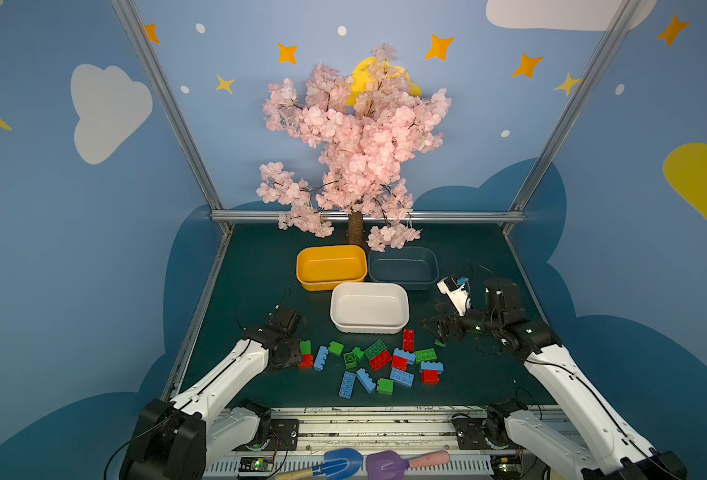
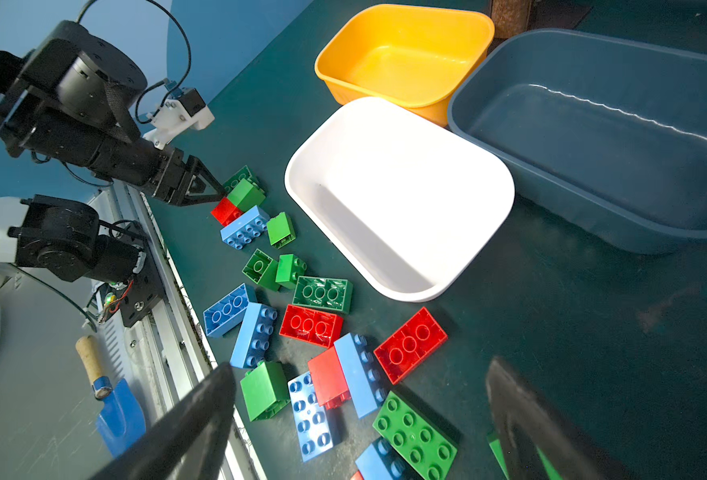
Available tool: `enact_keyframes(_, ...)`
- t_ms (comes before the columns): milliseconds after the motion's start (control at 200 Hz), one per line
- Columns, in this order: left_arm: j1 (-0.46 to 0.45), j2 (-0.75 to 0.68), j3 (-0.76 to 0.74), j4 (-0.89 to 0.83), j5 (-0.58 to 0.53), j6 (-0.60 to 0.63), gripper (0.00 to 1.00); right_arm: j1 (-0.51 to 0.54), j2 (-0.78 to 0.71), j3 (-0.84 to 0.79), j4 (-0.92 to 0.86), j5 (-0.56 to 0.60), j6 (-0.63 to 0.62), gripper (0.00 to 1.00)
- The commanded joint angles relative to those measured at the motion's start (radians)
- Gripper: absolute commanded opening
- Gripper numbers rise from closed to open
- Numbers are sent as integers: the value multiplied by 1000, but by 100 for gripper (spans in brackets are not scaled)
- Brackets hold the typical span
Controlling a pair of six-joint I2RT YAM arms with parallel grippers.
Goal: Sort the legos into containers by color
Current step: 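Grasp a green brick with the left gripper while the right arm moves forward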
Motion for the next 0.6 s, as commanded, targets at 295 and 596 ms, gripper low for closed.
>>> enact_keyframes(295, 0, 163, 68, 29, 17, 53, 62, 3, -41, -8, -13, 12, 3, 93)
enact_keyframes(596, 27, 264, 131, 43, 32, 98, 58, 4, -49, -19, 1, -43, 30, 93)
